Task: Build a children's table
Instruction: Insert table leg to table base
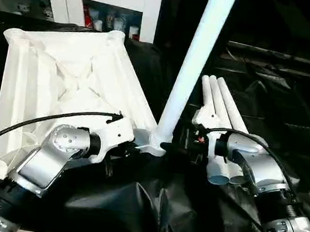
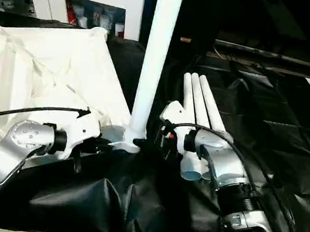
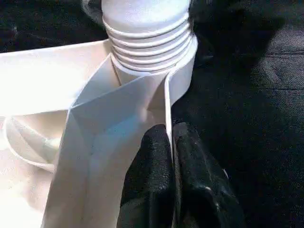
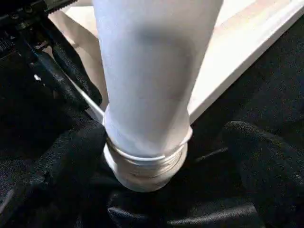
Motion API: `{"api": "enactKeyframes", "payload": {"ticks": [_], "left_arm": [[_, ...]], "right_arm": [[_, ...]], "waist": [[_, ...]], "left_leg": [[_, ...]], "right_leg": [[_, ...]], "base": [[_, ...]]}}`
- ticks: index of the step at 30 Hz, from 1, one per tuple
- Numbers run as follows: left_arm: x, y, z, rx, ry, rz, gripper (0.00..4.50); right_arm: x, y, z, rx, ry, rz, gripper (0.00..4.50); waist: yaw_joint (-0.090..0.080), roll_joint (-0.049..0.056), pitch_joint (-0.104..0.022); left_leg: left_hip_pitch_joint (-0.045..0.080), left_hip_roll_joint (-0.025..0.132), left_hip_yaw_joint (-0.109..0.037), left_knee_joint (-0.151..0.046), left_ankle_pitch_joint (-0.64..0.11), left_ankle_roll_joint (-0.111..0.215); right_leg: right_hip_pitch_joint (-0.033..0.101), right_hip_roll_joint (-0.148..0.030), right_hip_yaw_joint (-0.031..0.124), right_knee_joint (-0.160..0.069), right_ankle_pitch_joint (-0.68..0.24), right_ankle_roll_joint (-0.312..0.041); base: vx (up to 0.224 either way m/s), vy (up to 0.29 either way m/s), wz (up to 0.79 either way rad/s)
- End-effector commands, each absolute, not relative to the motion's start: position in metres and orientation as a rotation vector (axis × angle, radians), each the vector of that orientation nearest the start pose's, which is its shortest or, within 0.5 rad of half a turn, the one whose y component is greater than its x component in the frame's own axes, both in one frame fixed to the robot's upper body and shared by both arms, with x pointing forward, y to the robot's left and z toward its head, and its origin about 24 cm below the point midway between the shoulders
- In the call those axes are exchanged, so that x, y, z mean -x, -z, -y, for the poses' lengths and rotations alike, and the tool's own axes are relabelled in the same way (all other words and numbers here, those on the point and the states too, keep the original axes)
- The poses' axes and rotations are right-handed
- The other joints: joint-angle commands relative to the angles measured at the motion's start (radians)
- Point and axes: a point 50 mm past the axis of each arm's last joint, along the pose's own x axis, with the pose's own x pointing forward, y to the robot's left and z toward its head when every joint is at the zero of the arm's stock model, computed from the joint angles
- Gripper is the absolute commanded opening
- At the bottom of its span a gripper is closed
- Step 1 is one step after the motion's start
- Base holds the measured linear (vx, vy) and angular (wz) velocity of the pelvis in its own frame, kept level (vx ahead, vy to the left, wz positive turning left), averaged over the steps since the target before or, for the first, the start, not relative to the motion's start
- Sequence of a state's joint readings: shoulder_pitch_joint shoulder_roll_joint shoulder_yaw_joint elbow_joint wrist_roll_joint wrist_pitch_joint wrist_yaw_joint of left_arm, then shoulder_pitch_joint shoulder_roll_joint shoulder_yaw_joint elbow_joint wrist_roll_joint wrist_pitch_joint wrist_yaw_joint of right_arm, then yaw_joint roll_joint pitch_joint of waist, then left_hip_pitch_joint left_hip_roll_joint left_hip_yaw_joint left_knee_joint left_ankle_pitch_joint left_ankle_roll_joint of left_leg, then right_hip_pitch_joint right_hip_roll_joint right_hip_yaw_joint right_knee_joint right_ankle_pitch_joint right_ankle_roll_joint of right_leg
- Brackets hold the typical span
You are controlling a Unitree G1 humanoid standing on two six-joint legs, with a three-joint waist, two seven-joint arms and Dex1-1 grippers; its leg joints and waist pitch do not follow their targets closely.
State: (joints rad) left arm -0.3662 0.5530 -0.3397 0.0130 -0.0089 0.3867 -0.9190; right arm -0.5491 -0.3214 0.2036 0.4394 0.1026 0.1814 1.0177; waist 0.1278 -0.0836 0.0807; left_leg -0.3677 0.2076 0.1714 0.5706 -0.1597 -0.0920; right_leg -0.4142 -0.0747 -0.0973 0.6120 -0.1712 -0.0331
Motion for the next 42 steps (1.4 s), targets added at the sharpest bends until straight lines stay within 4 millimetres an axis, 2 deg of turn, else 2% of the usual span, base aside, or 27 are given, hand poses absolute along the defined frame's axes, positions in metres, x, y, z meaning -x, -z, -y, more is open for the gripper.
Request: {"api": "enactKeyframes", "payload": {"ticks": [1,15,17,20,23,30,33,42], "left_arm": [[-0.277,-0.085,-0.128,-0.561,1.171,-0.329,0.00],[-0.276,-0.084,-0.126,-0.565,1.174,-0.333,0.00],[-0.277,-0.084,-0.126,-0.565,1.172,-0.334,0.00],[-0.277,-0.084,-0.127,-0.568,1.169,-0.334,0.00],[-0.278,-0.084,-0.127,-0.569,1.167,-0.334,0.00],[-0.279,-0.084,-0.128,-0.573,1.161,-0.335,0.00],[-0.279,-0.085,-0.129,-0.573,1.160,-0.335,0.00],[-0.280,-0.084,-0.130,-0.562,1.149,-0.337,0.00]], "right_arm": [[-0.324,-0.075,0.123,0.269,-1.143,-0.258,4.48],[-0.325,-0.069,0.114,0.235,-1.178,-0.266,4.48],[-0.324,-0.068,0.114,0.227,-1.181,-0.271,4.14],[-0.324,-0.066,0.114,0.224,-1.184,-0.277,4.04],[-0.324,-0.065,0.114,0.221,-1.188,-0.281,3.68],[-0.324,-0.063,0.113,0.220,-1.193,-0.283,3.22],[-0.324,-0.063,0.113,0.220,-1.194,-0.283,2.87],[-0.325,-0.061,0.112,0.185,-1.164,-0.285,2.75]], "waist": [[0.000,0.016,-0.080],[0.012,0.015,-0.081],[0.012,0.015,-0.082],[0.012,0.014,-0.084],[0.013,0.014,-0.084],[0.012,0.015,-0.085],[0.012,0.014,-0.083],[0.011,0.015,-0.080]], "left_leg": [[0.012,0.028,-0.002,-0.057,-0.155,0.018],[0.013,0.028,-0.004,-0.055,-0.175,0.007],[0.012,0.028,-0.004,-0.055,-0.180,0.005],[0.013,0.027,-0.004,-0.053,-0.167,0.009],[0.012,0.027,-0.003,-0.052,-0.161,0.011],[0.012,0.027,-0.004,-0.051,-0.174,0.006],[0.012,0.027,-0.004,-0.052,-0.184,0.005],[0.011,0.028,-0.007,-0.052,-0.220,-0.006]], "right_leg": [[0.063,-0.069,0.060,-0.057,-0.135,-0.181],[0.063,-0.071,0.061,-0.057,-0.172,-0.169],[0.064,-0.071,0.060,-0.057,-0.177,-0.166],[0.064,-0.071,0.060,-0.054,-0.156,-0.172],[0.065,-0.071,0.060,-0.053,-0.149,-0.174],[0.064,-0.071,0.060,-0.053,-0.164,-0.172],[0.063,-0.072,0.061,-0.055,-0.183,-0.168],[0.059,-0.073,0.061,-0.060,-0.246,-0.151]], "base": [[0.000,0.000,0.00],[0.000,0.000,0.00],[0.000,0.000,0.00],[0.000,0.000,0.00],[0.000,0.000,0.00],[0.000,0.000,0.00],[0.000,0.000,0.00],[0.000,0.000,0.00]]}}
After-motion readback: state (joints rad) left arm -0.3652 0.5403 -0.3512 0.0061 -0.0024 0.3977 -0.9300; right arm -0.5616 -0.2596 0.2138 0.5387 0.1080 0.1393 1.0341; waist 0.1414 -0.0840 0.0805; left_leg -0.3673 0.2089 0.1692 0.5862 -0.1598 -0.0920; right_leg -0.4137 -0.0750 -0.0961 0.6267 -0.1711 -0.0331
